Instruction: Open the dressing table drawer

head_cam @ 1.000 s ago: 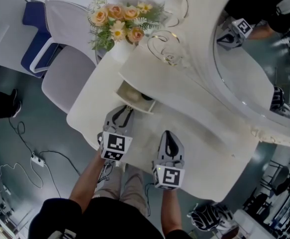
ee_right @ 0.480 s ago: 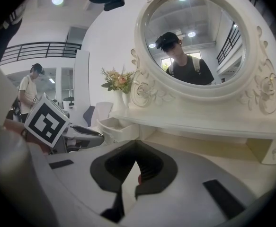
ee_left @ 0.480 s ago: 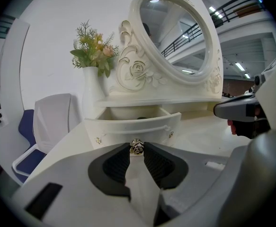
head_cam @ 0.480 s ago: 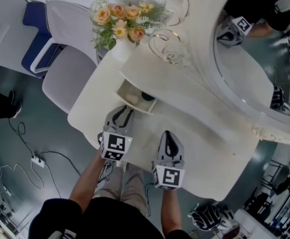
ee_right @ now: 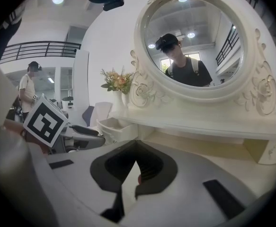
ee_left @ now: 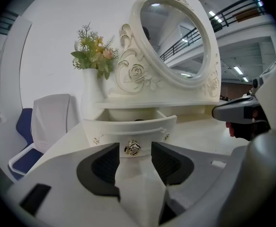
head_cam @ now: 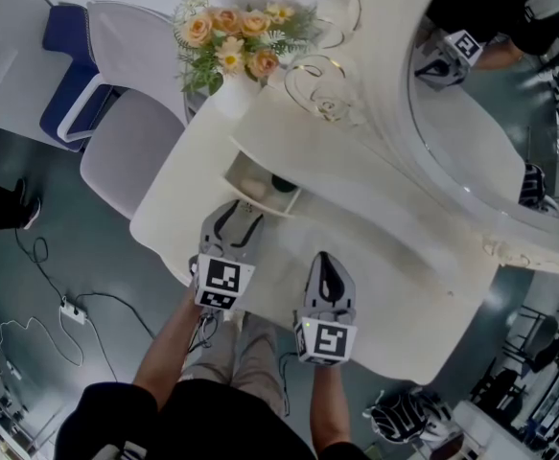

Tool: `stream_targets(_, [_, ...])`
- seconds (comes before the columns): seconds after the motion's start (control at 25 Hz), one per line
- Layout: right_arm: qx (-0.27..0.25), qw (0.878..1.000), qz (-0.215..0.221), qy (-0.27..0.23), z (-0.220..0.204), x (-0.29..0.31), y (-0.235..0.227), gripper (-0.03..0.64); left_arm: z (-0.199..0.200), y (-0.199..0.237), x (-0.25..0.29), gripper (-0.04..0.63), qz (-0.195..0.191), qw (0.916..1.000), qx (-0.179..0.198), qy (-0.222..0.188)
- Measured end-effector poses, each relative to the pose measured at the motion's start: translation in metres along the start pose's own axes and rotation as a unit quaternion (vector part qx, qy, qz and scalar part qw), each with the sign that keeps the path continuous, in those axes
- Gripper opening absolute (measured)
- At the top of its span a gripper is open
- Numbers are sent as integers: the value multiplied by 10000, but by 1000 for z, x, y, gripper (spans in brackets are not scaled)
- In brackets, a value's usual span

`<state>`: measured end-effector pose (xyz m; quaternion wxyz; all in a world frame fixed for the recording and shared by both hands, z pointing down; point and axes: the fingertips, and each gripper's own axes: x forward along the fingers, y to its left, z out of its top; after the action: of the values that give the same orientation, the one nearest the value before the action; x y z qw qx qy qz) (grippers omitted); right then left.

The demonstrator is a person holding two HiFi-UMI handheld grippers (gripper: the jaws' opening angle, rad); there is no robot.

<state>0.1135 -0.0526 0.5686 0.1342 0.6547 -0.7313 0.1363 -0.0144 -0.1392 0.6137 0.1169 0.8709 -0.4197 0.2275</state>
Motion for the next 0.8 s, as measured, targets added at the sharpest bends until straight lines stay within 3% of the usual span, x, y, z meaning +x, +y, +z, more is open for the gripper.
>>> stream_targets(0.44, [-116,9998,-49,-128,19,-13,1,-3,17,-2,-20,193,35,9999,95,-118])
stream_targets(0.8, [-189,9990,-136,-374,54,-35,2,-3,58,-4,-60,187,103,9987,266,-414])
